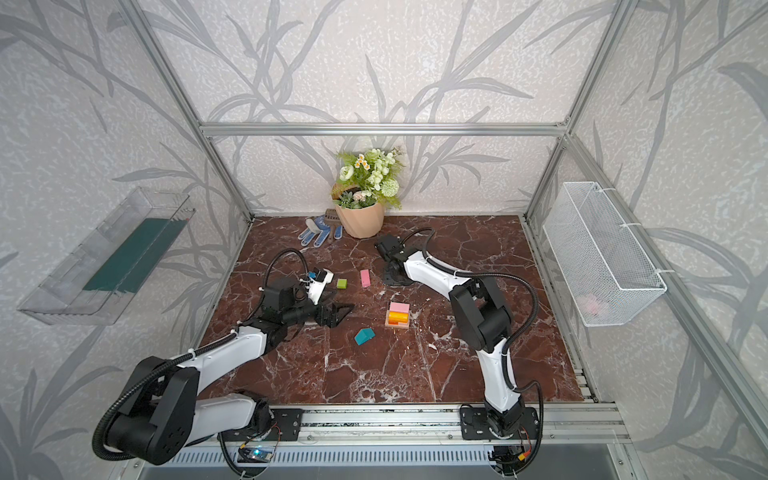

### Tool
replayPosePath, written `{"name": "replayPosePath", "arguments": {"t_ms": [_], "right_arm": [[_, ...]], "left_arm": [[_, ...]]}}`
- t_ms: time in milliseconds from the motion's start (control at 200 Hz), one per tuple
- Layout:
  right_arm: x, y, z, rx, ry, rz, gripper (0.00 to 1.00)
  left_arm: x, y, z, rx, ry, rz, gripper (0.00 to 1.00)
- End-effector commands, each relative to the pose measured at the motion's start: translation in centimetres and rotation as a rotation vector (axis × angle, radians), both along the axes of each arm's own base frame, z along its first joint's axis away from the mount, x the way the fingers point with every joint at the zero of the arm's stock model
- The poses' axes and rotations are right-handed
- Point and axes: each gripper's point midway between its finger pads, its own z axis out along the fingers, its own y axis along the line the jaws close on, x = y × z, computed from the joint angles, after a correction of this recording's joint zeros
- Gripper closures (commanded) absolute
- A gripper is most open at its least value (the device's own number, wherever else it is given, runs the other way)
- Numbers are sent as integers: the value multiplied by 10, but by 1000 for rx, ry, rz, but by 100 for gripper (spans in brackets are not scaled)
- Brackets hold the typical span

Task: Build the wood block tower
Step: 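Carry the blue H cube in the right gripper over the stack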

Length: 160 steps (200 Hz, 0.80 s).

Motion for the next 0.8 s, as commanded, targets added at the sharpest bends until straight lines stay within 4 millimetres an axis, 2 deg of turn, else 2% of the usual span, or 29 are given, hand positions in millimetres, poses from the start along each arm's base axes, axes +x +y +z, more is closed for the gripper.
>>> {"name": "replayPosePath", "arguments": {"t_ms": [0,190,220,230,250,460,600,795], "right_arm": [[-6,-6,35,35,-86,-36,76],[-44,-19,47,74,-118,-92,77],[-52,-21,43,62,-110,-104,78],[-54,-22,50,74,-123,-108,79],[-60,-24,53,74,-128,-117,79],[-104,-36,56,70,-165,-178,80],[-121,-38,47,101,-164,-213,81],[-126,-24,40,98,-135,-191,84]], "left_arm": [[2,-3,8,0,-27,-19,1],[1,-3,8,0,-30,-19,1],[1,-3,9,0,-31,-19,1],[1,-3,9,-1,-33,-19,1],[0,-3,9,-2,-33,-20,1],[-5,-3,13,-9,-58,-29,1],[-7,-3,15,-13,-71,-31,1],[-8,-3,16,-15,-75,-34,1]]}}
